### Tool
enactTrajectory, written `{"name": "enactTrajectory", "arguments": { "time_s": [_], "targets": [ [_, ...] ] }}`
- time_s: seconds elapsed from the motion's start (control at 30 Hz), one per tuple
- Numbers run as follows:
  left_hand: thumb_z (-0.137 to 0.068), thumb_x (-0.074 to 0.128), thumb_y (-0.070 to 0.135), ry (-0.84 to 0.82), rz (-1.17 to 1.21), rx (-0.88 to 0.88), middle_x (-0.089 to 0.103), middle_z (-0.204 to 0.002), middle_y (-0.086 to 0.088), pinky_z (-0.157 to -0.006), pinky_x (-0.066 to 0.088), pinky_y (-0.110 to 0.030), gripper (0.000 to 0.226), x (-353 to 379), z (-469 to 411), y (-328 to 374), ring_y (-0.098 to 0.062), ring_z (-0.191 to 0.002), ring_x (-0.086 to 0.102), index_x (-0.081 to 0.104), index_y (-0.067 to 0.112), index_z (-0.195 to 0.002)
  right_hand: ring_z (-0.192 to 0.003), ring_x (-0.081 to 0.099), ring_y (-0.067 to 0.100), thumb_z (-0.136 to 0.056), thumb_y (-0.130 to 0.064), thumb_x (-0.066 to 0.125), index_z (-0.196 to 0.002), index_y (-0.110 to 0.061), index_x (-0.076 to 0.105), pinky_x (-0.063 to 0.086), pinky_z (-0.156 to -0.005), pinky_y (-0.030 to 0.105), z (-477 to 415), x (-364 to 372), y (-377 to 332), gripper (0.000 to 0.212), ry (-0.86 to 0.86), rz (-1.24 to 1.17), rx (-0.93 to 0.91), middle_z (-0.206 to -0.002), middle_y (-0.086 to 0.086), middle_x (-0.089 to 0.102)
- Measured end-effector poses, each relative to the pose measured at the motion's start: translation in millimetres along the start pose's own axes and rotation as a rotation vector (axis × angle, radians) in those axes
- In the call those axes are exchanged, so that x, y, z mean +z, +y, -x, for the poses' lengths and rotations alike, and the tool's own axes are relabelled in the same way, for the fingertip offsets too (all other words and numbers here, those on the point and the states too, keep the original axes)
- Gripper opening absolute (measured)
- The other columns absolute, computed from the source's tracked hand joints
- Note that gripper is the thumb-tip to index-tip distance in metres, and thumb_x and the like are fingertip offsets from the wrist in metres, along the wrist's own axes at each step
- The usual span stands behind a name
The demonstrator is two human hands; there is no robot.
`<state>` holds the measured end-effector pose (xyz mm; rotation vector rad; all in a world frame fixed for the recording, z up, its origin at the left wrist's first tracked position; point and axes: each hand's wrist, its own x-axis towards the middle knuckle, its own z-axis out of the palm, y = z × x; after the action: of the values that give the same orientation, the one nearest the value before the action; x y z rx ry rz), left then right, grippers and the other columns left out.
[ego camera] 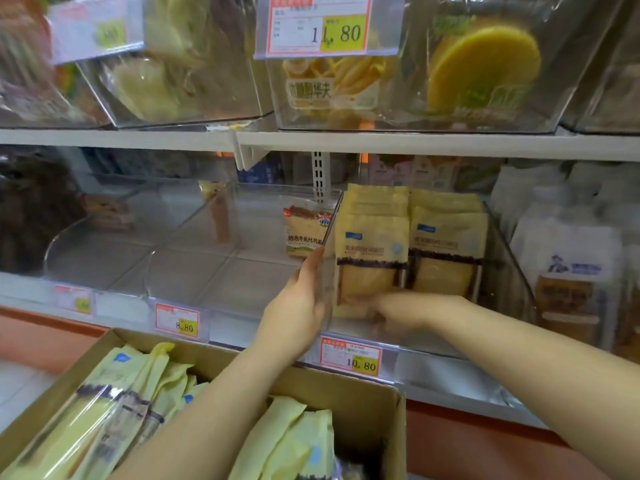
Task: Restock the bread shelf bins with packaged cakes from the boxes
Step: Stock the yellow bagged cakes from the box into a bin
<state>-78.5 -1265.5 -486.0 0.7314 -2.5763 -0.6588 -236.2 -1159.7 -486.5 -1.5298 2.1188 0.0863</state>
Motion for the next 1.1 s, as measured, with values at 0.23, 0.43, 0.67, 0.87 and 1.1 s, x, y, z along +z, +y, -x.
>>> {"name": "enactTrajectory", "arguments": {
  "time_s": [0.23, 0.43, 0.67, 0.87, 1.1],
  "targets": [
    [-0.093, 0.049, 0.018, 0.004, -0.013, 0.01, 0.048, -0.139, -0.008, -0.084, 0.051, -0.043, 0.073, 0, 0, 0, -0.03, -0.104, 0.059, 0.008, 0.035, -0.15, -0.115, 0.053, 0.024, -0.097, -0.013, 0.048, -0.149, -0.038, 0.018, 0.044, -0.1, 0.034, -1, 2, 4, 0.065, 0.102, -0.067, 0.006, -0.138, 0.005, 0.047],
    [-0.093, 0.053, 0.022, -0.012, 0.019, -0.001, 0.044, -0.14, -0.007, -0.089, 0.051, -0.042, 0.072, -7, 3, 5, -0.025, -0.11, 0.057, 0.012, 0.034, -0.15, -0.104, 0.059, 0.01, -0.093, -0.025, 0.058, -0.141, -0.034, 0.042, 0.05, -0.09, 0.029, 43, -17, -9, 0.052, 0.299, -0.005, -0.071, -0.126, -0.005, 0.061],
    [-0.093, 0.056, 0.024, 0.056, -0.063, 0.09, 0.041, -0.139, 0.007, -0.096, 0.046, -0.033, 0.043, -39, 59, 0, -0.013, -0.116, 0.053, 0.048, 0.026, -0.135, -0.111, 0.052, 0.006, -0.094, -0.031, 0.055, -0.127, -0.031, 0.057, 0.047, -0.092, 0.028, 108, -3, -56, 0.033, 0.564, 0.062, -0.197, -0.12, -0.014, 0.06],
    [-0.094, 0.055, 0.029, -0.056, -0.215, 0.025, 0.057, -0.124, 0.014, -0.091, 0.042, -0.021, 0.034, -70, 146, -31, -0.005, -0.109, 0.055, 0.054, 0.03, -0.128, -0.112, 0.053, 0.009, -0.093, -0.033, 0.056, -0.122, -0.028, 0.06, 0.044, -0.093, 0.027, 112, 42, -106, 0.03, 0.404, 0.092, -0.316, -0.121, -0.011, 0.061],
    [-0.084, 0.054, 0.03, -0.004, -0.396, -0.012, 0.066, -0.11, 0.012, -0.082, 0.049, -0.028, 0.031, -100, 214, -56, -0.013, -0.097, 0.065, 0.066, 0.03, -0.113, -0.116, 0.053, 0.021, -0.085, -0.027, 0.065, -0.134, -0.023, 0.05, 0.046, -0.094, 0.032, 89, 85, -147, 0.052, -0.065, 0.163, -0.22, -0.128, 0.001, 0.056]
  ]
}}
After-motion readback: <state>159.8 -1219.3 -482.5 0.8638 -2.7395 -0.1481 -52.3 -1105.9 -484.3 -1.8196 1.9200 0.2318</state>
